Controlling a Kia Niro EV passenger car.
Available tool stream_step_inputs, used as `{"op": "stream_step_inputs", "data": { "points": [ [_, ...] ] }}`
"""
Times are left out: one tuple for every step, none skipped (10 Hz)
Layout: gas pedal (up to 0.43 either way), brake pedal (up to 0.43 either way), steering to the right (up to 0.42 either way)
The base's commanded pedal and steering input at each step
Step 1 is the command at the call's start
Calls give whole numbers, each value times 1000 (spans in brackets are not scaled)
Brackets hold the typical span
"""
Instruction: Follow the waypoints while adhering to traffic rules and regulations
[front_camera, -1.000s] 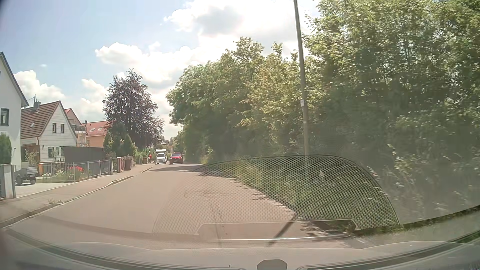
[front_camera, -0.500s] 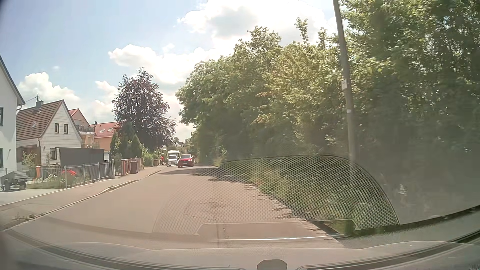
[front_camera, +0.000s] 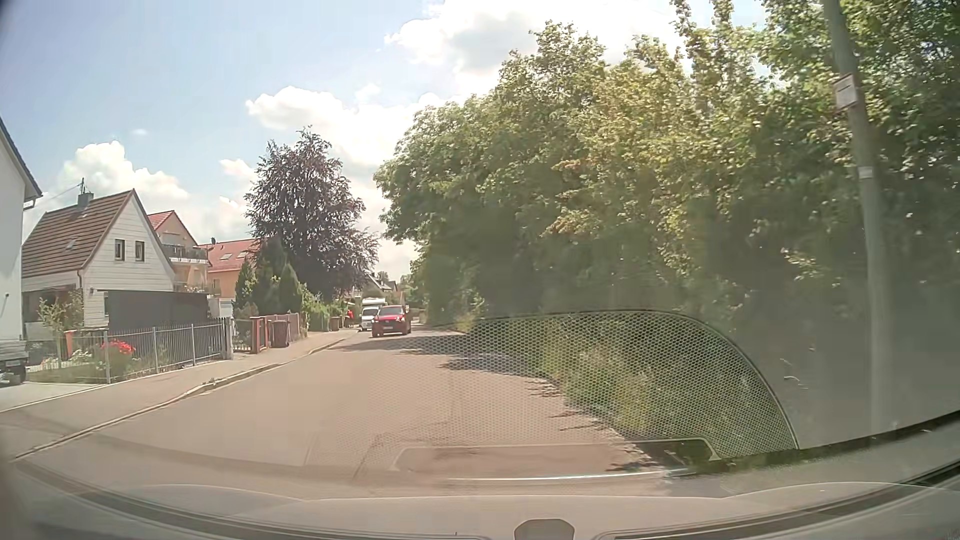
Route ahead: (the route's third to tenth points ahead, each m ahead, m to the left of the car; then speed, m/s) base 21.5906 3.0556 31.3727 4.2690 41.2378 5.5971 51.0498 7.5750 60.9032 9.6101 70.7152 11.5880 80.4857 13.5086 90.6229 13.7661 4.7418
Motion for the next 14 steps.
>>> {"op": "stream_step_inputs", "data": {
  "points": [
    [59, 0, -84],
    [59, 0, -79],
    [59, 0, -78],
    [59, 0, -76],
    [59, 0, -66],
    [59, 0, -53],
    [59, 0, -44],
    [59, 0, -39],
    [59, 0, -36],
    [67, 0, -30],
    [67, 0, -23],
    [67, 0, -13],
    [87, 0, -7],
    [98, 0, -6]
  ]
}}
